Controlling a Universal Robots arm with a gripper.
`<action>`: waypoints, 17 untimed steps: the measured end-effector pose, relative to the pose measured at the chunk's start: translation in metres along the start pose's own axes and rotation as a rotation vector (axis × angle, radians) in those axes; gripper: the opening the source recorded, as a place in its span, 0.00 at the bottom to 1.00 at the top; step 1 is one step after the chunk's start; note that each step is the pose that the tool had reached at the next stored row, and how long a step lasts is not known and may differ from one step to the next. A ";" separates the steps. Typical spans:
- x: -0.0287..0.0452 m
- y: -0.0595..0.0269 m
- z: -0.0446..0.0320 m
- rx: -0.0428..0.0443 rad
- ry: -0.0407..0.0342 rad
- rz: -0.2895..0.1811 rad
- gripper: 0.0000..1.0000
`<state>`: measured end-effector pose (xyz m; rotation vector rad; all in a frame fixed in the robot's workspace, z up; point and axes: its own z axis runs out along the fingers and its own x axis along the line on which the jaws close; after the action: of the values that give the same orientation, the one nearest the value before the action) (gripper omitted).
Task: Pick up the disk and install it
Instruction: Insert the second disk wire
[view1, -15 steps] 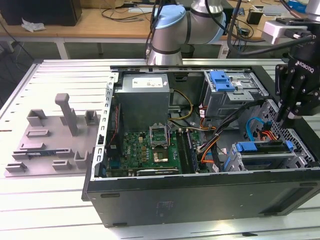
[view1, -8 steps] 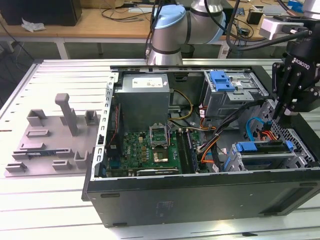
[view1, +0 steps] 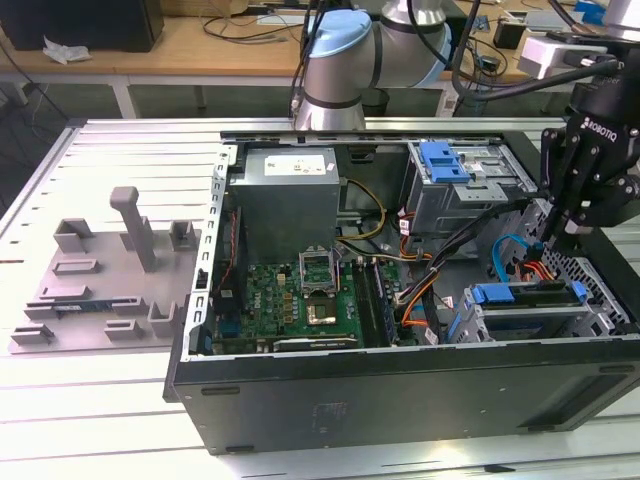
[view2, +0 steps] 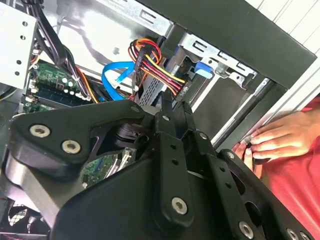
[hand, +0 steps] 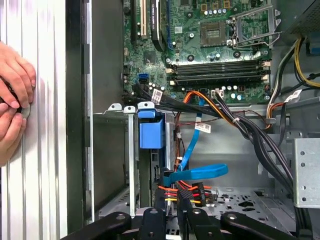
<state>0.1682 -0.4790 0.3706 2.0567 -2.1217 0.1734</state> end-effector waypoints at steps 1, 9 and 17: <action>0.0002 -0.0002 0.0001 -0.0019 0.0020 0.000 0.24; 0.0002 -0.0009 0.0043 -0.0116 0.0145 -0.002 0.24; -0.0001 0.0062 0.0068 -0.0116 0.0165 -0.002 0.24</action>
<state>0.1617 -0.4801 0.3641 2.0436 -2.1061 0.1767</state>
